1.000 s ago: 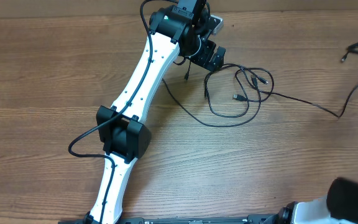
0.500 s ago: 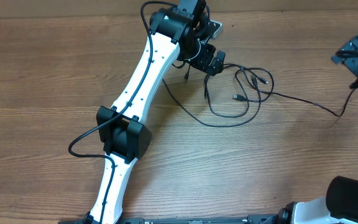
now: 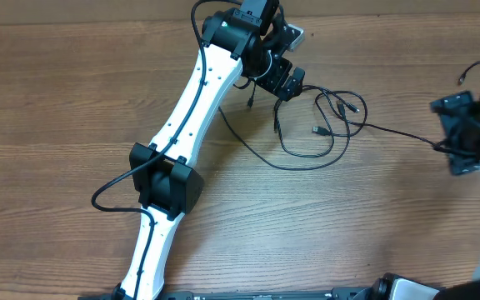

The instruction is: Untangle cables

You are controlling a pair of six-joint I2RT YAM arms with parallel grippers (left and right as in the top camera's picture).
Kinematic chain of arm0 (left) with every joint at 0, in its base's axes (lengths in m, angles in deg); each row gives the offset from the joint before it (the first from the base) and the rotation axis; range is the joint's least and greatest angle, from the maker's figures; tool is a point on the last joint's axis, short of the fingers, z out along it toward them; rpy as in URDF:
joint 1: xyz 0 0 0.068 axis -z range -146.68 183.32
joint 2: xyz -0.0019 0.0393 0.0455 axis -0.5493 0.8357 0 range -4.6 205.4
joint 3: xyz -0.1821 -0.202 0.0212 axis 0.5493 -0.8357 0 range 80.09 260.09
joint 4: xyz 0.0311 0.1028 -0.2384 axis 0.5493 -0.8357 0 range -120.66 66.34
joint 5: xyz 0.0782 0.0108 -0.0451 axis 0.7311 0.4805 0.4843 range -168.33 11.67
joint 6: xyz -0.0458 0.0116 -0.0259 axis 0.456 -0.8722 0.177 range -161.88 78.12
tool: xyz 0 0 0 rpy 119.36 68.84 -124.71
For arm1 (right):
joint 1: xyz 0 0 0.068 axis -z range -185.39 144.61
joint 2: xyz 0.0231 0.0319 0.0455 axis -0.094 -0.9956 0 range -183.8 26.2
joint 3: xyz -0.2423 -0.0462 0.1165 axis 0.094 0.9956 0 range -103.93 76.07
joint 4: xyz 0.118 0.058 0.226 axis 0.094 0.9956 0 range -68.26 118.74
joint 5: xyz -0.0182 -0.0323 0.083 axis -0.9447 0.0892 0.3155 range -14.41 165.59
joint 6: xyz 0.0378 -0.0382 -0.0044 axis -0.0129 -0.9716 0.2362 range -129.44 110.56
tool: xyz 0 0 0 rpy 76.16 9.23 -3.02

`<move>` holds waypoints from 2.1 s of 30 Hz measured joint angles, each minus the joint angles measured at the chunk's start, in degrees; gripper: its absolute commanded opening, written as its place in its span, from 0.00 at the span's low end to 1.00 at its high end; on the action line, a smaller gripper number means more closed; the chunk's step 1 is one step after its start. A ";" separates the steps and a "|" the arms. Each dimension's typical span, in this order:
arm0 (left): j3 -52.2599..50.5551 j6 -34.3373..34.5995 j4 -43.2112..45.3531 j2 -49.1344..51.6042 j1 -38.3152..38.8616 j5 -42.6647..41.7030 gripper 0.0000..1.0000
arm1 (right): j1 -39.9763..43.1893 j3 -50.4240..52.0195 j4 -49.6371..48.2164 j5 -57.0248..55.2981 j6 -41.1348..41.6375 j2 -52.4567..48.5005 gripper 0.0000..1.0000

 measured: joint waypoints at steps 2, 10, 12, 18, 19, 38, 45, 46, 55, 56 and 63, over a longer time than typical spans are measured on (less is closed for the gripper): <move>0.00 -0.04 0.28 -0.02 0.00 -0.02 1.00 | 0.00 5.38 -4.72 1.90 3.98 -0.96 1.00; 0.00 -0.22 0.26 -0.04 0.00 2.12 1.00 | 0.04 12.66 -20.90 4.42 11.82 -5.05 1.00; 0.00 -0.22 0.24 -0.04 0.00 3.04 1.00 | 0.04 12.70 -22.38 4.61 13.35 -6.88 1.00; 0.00 -0.24 0.02 -0.04 0.00 6.29 1.00 | 0.04 12.70 -25.70 5.66 15.21 -13.62 0.04; 0.00 -0.24 0.00 -0.04 0.00 6.82 0.99 | 0.04 12.70 -25.92 5.88 15.28 -14.27 0.04; 0.00 -0.22 -0.31 -0.04 -0.81 8.68 1.00 | 0.04 -39.52 -6.19 9.07 -15.80 -14.32 0.04; 0.00 -0.20 -0.31 -0.04 -0.81 8.66 1.00 | 0.04 -53.13 -4.96 8.87 -19.30 -13.99 0.04; 0.00 -0.20 -0.28 -0.04 -0.81 8.66 1.00 | 0.02 -53.96 -4.92 8.83 -19.74 -13.86 0.04; 0.00 -0.20 -0.26 -0.04 -0.81 8.66 1.00 | 0.04 -55.67 -3.61 4.13 -22.91 -13.42 0.04; 0.00 -0.20 -0.22 -0.04 -0.81 8.66 0.99 | 0.04 -55.67 -4.00 3.82 -23.30 -13.42 0.04; 0.00 -0.15 -0.20 -0.04 -0.81 8.66 0.99 | 0.04 -55.67 -7.56 -1.73 -25.77 -12.72 0.04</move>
